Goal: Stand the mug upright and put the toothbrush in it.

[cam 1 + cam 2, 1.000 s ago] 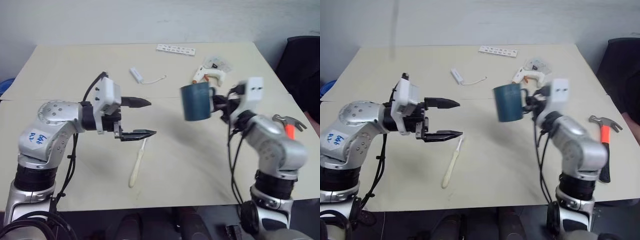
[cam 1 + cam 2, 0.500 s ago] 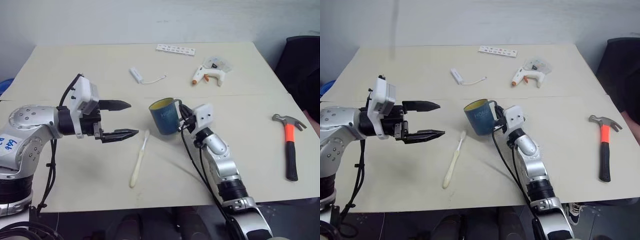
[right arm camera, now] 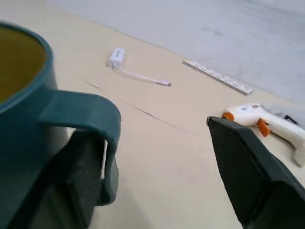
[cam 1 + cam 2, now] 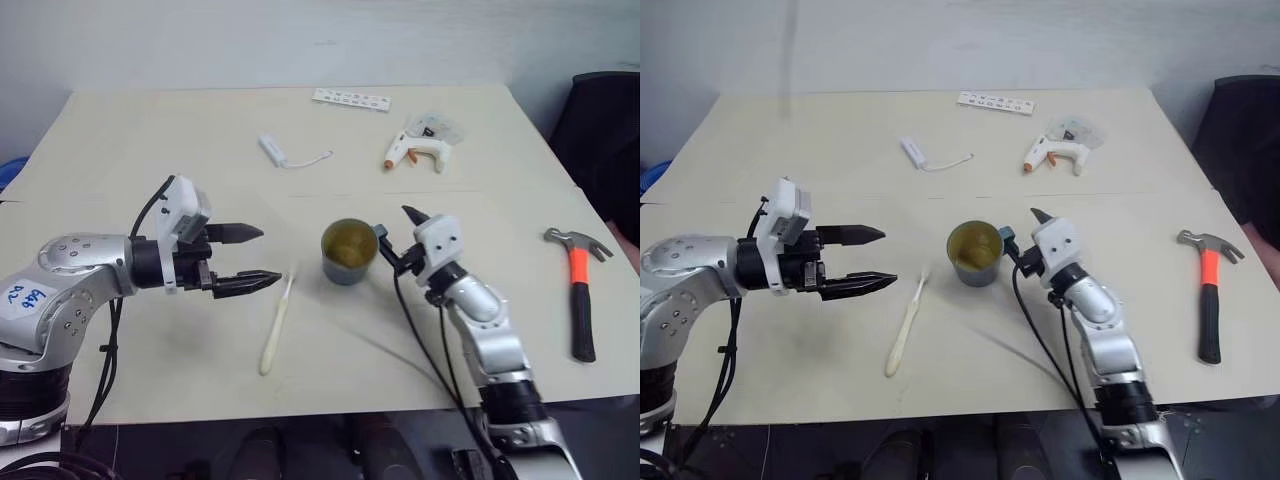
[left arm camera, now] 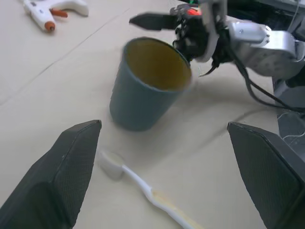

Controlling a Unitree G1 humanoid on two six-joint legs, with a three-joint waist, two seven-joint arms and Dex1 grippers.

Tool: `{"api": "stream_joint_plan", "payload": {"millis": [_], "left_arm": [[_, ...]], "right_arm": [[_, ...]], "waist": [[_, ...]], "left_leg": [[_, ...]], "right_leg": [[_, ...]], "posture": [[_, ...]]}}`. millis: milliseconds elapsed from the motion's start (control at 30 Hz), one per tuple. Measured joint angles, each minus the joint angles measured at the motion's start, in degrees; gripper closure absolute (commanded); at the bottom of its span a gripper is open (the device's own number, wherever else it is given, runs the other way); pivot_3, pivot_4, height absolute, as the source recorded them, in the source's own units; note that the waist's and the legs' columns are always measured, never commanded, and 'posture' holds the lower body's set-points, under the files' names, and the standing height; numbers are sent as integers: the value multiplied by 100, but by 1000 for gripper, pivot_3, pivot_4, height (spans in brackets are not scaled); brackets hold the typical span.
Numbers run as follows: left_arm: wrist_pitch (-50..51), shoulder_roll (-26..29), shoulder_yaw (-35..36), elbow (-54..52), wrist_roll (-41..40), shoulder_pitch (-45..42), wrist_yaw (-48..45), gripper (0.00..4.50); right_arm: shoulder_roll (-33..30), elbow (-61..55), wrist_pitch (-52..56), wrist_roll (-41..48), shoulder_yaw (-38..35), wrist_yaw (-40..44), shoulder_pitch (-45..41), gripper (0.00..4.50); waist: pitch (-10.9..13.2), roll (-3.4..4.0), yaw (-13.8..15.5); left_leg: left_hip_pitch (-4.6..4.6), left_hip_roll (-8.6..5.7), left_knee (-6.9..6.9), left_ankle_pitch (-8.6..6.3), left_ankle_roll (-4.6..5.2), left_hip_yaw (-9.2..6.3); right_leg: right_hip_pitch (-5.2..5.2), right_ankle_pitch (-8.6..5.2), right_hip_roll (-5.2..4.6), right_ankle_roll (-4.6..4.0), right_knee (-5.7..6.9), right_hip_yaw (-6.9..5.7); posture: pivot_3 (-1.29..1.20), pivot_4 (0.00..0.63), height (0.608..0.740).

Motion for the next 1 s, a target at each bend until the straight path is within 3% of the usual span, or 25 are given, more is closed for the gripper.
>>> {"api": "stream_joint_plan", "payload": {"millis": [233,333,467,700,833,1000], "left_arm": [[1323,320,-231,-49,-34,148,874,0],[1981,21,-433,-16,-186,-51,1177,0],[2554,-440,-625,208,-262,-437,1517,0],[3038,-1017,-1616,734,210,-1354,2065,0],[2895,-970,-2370,840,556,-1543,2036,0],[2721,-828,-2823,823,801,-1702,1884,1068]], "right_arm": [[-2460,-2464,2317,1578,-964,1651,1043,1093],[-3290,-2962,3363,3246,-1632,2655,1360,1093],[-3847,-3159,4090,4669,-2175,3221,1290,1093],[-3892,-3095,4312,5219,-2123,2792,535,1093],[-3769,-3103,4289,5142,-1981,2504,519,1093],[-3700,-3133,4279,5130,-1929,2261,539,1057]], "waist": [[7,-7,145],[13,-17,189],[16,-25,239],[13,-31,254],[13,-30,255],[10,-26,257]], "left_leg": [[22,-7,20,-2,5,1],[28,0,31,-3,6,0],[32,4,39,-4,8,0],[19,3,40,-5,6,-2],[20,4,36,-6,5,-7],[30,-1,39,-5,5,-9]], "right_leg": [[32,-1,5,2,-28,-1],[65,-1,21,2,-39,-12],[79,-1,27,0,-45,-19],[76,-1,25,1,-58,-23],[76,-1,21,1,-67,-19],[87,0,17,3,-65,-16]], "posture": [[0,150,740],[0,150,740],[0,150,740],[0,150,740],[0,150,740],[0,150,740]]}}
